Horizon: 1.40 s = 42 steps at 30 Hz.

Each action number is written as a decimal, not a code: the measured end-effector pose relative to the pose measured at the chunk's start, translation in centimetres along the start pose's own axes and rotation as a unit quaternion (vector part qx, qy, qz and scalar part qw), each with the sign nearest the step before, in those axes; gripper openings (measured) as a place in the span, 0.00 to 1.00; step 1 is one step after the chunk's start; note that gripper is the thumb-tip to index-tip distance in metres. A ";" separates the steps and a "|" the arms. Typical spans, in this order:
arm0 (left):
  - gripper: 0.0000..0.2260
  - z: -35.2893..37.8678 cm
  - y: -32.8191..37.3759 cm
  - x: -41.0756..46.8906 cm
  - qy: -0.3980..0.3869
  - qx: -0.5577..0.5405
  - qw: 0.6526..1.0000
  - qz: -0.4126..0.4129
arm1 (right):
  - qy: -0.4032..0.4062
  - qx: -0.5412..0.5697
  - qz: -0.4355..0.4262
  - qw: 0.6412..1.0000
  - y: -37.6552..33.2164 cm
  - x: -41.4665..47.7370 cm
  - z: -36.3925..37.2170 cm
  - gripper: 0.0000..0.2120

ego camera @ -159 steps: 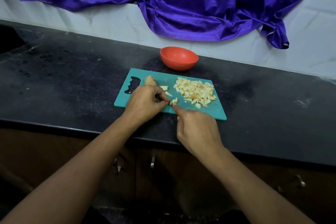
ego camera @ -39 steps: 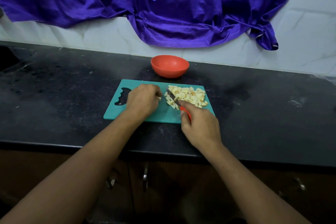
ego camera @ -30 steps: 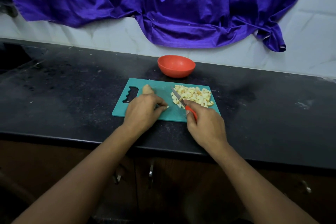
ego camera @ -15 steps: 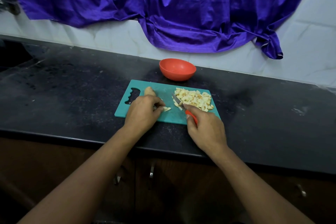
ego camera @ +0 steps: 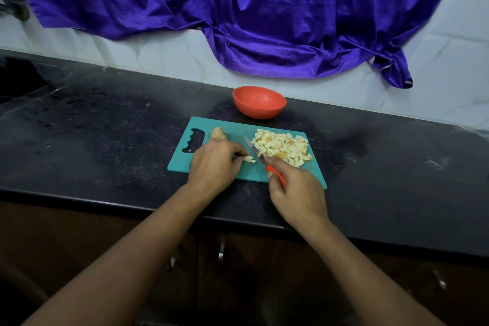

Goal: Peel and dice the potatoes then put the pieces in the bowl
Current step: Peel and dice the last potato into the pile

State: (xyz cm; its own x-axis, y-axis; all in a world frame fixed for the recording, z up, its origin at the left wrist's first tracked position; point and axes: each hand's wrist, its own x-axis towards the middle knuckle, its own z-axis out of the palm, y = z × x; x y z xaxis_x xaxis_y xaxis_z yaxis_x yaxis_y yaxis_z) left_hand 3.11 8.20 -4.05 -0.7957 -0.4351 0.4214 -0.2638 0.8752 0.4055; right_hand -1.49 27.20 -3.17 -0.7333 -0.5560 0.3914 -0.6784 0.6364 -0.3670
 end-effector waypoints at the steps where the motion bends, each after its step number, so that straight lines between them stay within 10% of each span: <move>1: 0.09 0.0 -0.1 0.0 -0.005 -0.002 1.000 0.005 | 0.002 0.003 0.000 1.000 0.0 0.0 0.0 0.19; 42: 0.04 -0.8 -0.1 -0.5 0.032 -0.146 0.985 -0.082 | -0.002 0.022 0.013 1.000 -0.1 -0.1 -0.3 0.19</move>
State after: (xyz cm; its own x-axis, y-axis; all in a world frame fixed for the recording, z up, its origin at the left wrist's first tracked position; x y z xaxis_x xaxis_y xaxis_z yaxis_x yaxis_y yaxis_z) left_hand 3.97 8.19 -3.59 -0.7167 -0.5865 0.3774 -0.2109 0.6980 0.6843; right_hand -1.38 27.39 -2.90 -0.7513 -0.5411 0.3778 -0.6598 0.6266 -0.4147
